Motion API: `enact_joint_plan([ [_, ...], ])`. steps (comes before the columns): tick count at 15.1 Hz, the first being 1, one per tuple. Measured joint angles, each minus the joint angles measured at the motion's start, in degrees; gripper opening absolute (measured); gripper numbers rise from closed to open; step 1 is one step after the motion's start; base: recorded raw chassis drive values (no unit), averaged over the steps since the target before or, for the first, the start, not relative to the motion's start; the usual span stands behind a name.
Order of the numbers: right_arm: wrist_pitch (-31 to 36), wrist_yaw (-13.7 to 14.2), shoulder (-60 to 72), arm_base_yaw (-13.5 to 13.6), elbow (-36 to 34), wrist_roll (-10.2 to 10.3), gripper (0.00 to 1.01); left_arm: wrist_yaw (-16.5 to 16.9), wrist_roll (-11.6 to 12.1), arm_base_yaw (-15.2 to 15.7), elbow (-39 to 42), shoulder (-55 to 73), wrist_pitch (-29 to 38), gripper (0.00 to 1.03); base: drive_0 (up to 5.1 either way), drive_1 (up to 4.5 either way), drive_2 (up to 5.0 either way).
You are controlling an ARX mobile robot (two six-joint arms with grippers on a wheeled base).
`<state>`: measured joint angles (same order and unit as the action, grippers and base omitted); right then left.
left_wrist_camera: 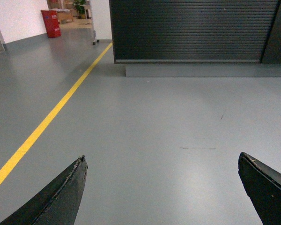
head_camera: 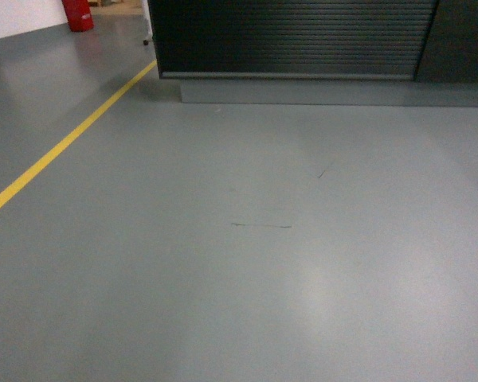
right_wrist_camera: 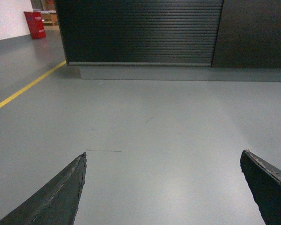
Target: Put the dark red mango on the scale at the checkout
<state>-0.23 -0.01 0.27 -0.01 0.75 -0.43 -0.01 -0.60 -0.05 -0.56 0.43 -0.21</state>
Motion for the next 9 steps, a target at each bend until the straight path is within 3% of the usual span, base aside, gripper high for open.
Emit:
enact_joint_plan([
  [9,0.00,0.00,0.02,0.00,0.00,0.00,0.98,0.00,0.00,0.00,0.00,0.00,0.00,0.98,0.0,0.00,0.0],
])
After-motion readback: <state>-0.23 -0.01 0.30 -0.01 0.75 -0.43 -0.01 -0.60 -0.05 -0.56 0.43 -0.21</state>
